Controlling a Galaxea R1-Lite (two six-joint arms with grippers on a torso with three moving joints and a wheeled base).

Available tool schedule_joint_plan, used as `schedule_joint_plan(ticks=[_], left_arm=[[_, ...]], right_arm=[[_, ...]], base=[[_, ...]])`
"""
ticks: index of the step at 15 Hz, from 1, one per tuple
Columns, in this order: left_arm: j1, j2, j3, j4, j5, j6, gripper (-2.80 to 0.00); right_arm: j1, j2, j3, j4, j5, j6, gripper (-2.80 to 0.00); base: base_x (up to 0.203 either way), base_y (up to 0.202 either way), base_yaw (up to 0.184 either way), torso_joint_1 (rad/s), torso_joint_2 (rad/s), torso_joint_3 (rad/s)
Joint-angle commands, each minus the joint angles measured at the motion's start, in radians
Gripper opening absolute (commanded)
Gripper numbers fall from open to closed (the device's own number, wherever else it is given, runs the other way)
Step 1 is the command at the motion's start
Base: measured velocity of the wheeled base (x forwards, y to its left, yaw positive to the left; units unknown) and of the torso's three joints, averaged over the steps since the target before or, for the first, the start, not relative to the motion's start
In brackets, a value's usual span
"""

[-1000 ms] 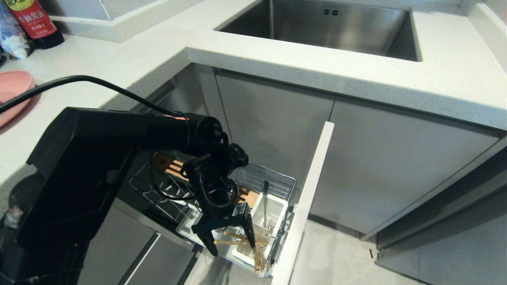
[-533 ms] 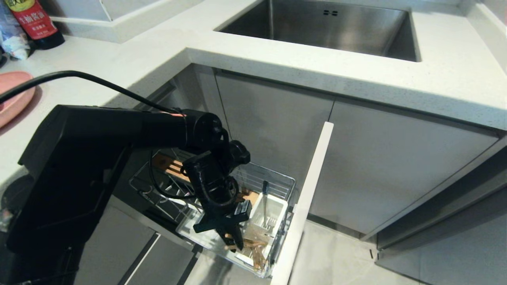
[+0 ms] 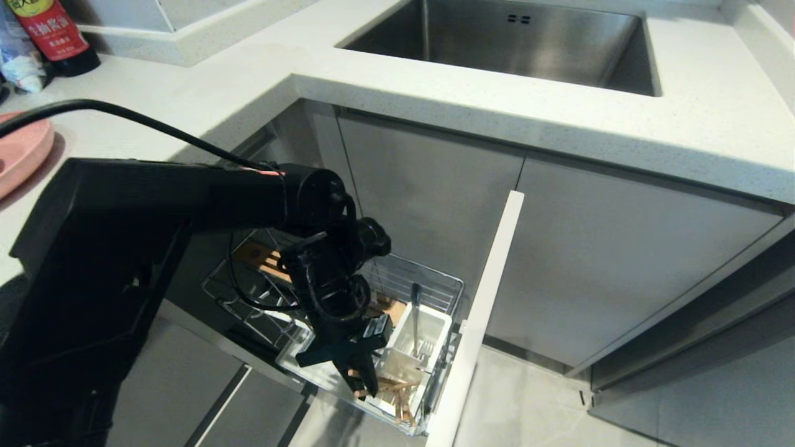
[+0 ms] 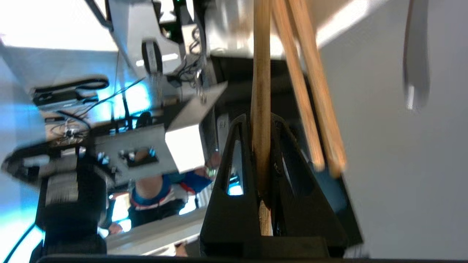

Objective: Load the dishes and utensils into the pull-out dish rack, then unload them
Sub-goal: Take the chopsticks out of the cupboard

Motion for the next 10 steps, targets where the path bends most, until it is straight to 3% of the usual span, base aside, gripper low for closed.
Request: schedule_joint_plan(ticks=[1,10], left_arm=[[-0.011,-0.054,0.000,0.029,-0.002,-0.002,-2.80],[-0.053,-0.274,-0.003,0.143,0.016,0.007,-2.80]], right_arm=[[0.000,0.000,0.000,0.000,0.000,0.000,-2.80],[0.000,-0.001,0.000,0.000,0.000,0.000,-2.80]], base=[[0.000,0.000,0.000,0.000,0.00,0.000],[0.000,0.000,0.000,0.000,0.00,0.000]])
